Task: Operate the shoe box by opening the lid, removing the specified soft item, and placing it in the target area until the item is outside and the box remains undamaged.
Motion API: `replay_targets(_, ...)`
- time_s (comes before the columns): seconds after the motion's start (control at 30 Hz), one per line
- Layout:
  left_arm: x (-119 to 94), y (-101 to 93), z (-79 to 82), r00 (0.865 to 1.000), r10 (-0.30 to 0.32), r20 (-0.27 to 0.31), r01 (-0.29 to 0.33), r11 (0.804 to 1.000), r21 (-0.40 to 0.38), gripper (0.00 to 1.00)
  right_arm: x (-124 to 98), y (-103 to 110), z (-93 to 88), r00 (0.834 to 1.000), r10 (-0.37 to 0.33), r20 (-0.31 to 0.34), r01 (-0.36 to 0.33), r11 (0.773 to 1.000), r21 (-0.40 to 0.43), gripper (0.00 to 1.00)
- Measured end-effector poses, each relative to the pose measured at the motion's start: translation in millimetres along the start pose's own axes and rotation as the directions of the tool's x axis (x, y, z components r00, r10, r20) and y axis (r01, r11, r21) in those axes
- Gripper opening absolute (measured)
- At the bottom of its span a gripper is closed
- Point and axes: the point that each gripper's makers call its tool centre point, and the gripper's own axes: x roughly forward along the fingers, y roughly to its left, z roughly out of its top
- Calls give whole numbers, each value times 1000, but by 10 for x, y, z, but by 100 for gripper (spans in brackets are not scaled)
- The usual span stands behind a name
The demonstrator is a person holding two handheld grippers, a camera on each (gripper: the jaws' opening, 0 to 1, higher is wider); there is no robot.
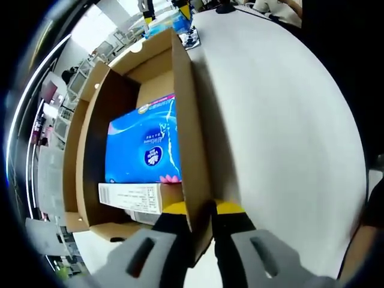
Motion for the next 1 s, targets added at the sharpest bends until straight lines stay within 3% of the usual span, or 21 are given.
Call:
replay_targets(0.1, 0, 0, -2, 1000, 0, -1, 0, 1000, -2, 10, -41, -1, -115, 997, 2, -74, -5, 999, -42, 47)
replay_targets(0.17, 0, 0, -4, 1000, 0, -3, 0, 1000, -2, 10, -118, -85, 83, 998, -48, 41, 49, 998, -29, 51)
replay_targets(0.23, 1, 0, -8, 1000, 1, -7, -1, 1000, -1, 11, -186, -88, 90, 997, -55, 53, 56, 998, -25, 51)
replay_targets(0.3, 0, 0, -10, 1000, 2, -9, -2, 1000, -1, 11, -191, -33, 110, 997, -26, 74, 22, 998, 51, 53)
replay_targets(0.43, -1, -1, -12, 1000, 3, -8, -3, 1000, -1, 11, -114, 26, 34, 999, -10, 54, 7, 999, 48, 58)
replay_targets(0.53, -2, -2, -14, 1000, 3, -9, -3, 1000, -1, 11, -91, 42, 13, 999, -6, 54, 2, 998, 69, 68)
replay_targets(0.7, -2, -3, -17, 1000, 3, -11, -3, 1000, 0, 11, -5, 99, 31, 999, 8, 50, -10, 999, 47, 72)
replay_targets(0.8, -1, -4, -19, 1000, 4, -13, -4, 1000, 0, 11, 96, 142, 52, 998, 28, 53, -30, 999, 38, 82)
replay_targets(1.0, 0, -5, -22, 1000, 5, -16, -5, 1000, 1, 11, 247, 44, 20, 999, 10, 46, -11, 1000, 11, 81)
